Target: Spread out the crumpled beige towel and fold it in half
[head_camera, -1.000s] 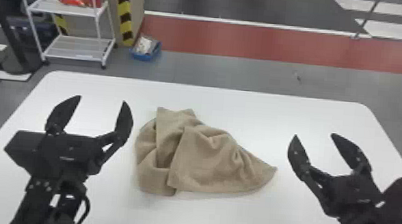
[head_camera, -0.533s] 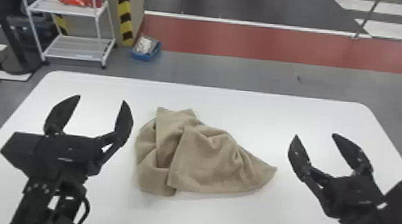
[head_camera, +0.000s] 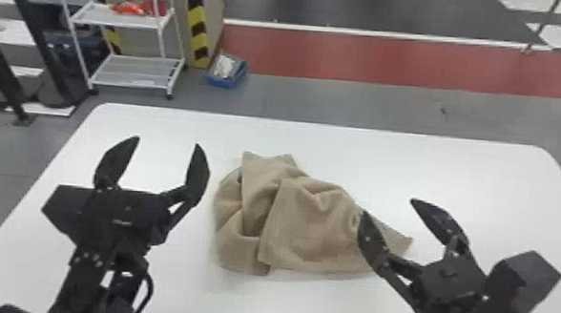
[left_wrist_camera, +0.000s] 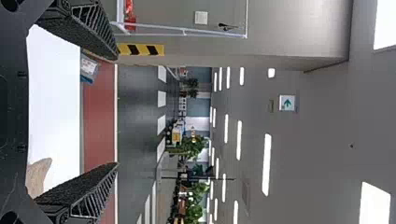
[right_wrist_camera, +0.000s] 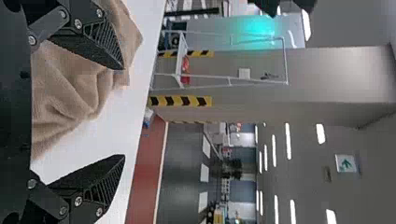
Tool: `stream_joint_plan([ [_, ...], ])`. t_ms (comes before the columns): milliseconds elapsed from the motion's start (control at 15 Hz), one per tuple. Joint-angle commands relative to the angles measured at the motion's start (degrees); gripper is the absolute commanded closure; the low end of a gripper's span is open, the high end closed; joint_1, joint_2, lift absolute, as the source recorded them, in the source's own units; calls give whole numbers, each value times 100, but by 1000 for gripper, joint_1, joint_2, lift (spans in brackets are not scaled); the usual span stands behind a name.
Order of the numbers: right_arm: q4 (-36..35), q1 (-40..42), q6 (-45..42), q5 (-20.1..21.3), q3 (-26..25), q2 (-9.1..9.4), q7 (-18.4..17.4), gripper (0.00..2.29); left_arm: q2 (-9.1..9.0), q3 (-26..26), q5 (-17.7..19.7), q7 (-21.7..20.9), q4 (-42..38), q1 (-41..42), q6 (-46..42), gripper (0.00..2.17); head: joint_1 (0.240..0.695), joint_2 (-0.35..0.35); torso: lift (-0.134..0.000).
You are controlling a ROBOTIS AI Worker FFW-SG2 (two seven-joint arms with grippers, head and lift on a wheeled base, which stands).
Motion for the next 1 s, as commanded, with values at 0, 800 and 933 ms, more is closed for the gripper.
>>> stream_joint_plan([
  [0,174,-79,319,415,519,-103,262,259,8,-74,0,0,120,-95,6,80,695,82,-124],
  [800,922,-721,1093,1163,1249,-129,1291,289,25,-135,-9,-35,190,-78,6,80,695,239,-124],
  [933,1009,-817,1128,1330,1319,-111,1282,340,25,-126,-18,-35,182,-43,6,80,695,242,-124],
])
